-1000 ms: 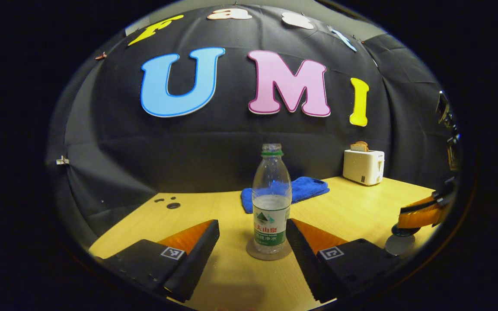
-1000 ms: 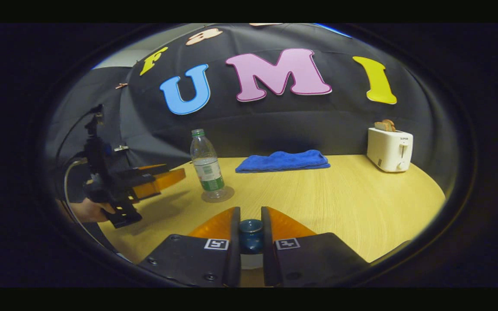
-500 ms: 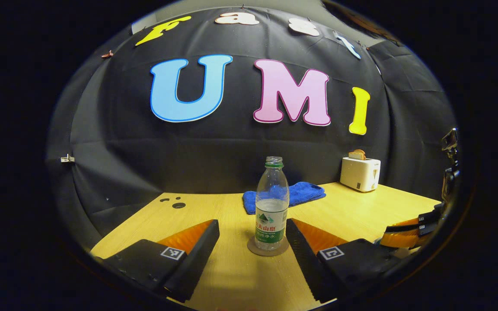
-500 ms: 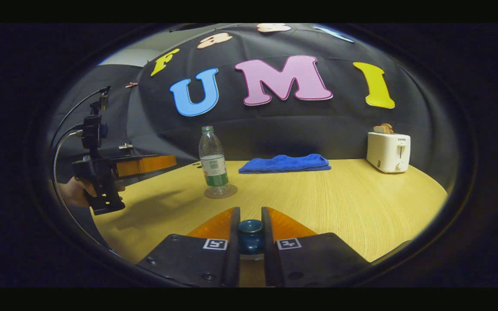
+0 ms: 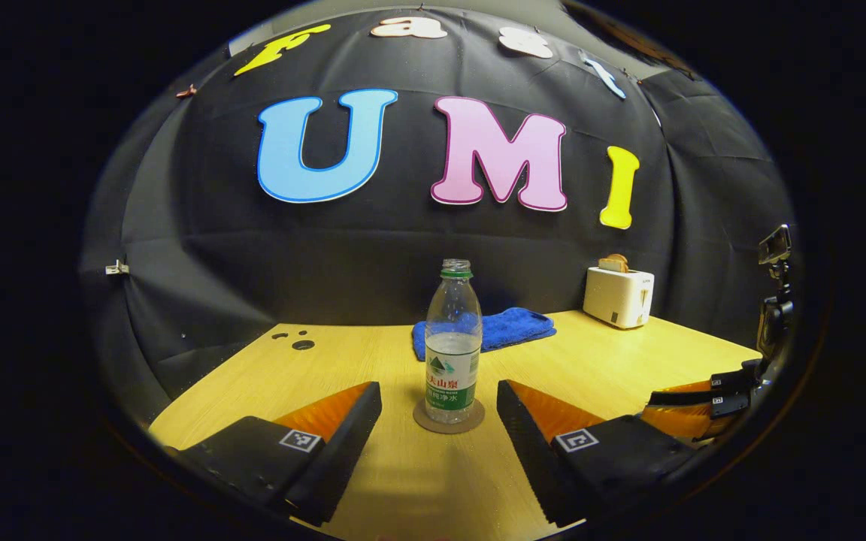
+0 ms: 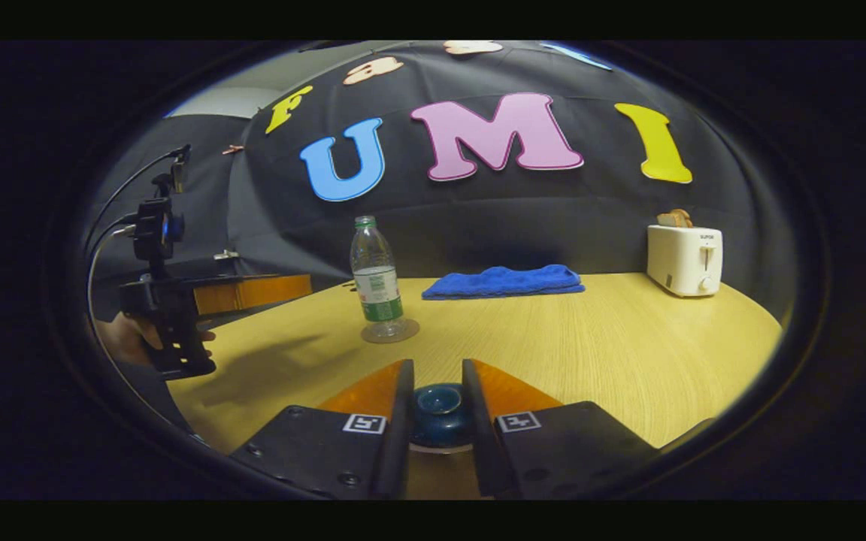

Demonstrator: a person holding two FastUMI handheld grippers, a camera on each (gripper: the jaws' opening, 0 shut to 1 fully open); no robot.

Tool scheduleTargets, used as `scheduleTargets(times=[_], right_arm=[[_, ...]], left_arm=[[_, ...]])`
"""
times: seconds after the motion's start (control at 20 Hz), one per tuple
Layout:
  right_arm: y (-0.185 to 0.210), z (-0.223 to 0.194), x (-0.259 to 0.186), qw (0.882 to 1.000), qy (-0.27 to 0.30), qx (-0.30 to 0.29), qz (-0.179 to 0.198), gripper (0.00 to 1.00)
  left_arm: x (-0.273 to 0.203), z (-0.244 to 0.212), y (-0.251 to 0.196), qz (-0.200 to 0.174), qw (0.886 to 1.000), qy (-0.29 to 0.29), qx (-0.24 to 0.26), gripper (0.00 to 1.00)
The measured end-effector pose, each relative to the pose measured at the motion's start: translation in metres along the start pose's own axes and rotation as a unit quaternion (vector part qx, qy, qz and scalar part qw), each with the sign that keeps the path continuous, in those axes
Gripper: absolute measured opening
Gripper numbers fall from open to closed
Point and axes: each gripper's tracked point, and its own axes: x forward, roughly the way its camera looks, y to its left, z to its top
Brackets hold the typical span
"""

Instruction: Open the teacup lid with one hand, grasp the water bottle and pour water into the teacup with the other hand; after pouring, place the water bottle on the coaster and then close the teacup lid.

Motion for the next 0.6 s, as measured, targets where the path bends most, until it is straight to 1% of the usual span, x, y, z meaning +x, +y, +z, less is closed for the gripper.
scheduleTargets(times=[0.15,0.2,0.25,0.3,0.4,0.45,0.6], right_arm=[[0.0,0.009,-0.007,1.0,0.007,0.01,0.002,0.44],[0.001,0.02,-0.011,1.0,0.006,0.013,0.003,0.48],[0.0,0.033,-0.017,1.0,0.004,0.014,0.0,0.63],[0.001,0.046,-0.024,1.0,0.001,0.011,0.001,0.7],[-0.005,0.075,-0.04,1.0,-0.002,-0.003,-0.01,0.95],[-0.011,0.09,-0.047,1.0,-0.003,-0.01,-0.021,1.0],[-0.023,0.137,-0.07,0.999,-0.013,-0.026,-0.045,0.99]], left_arm=[[-0.013,0.007,-0.003,0.008,1.0,0.013,-0.006,0.97],[-0.02,0.012,-0.003,0.011,1.0,0.016,-0.008,0.97],[-0.028,0.019,-0.005,0.012,1.0,0.021,-0.011,0.97],[-0.037,0.026,-0.006,0.016,0.999,0.025,-0.014,0.97],[-0.054,0.048,-0.005,0.032,0.999,0.028,-0.013,0.97],[-0.064,0.06,-0.003,0.044,0.999,0.029,-0.014,0.97],[-0.093,0.107,-0.003,0.076,0.997,0.01,-0.009,0.97]])
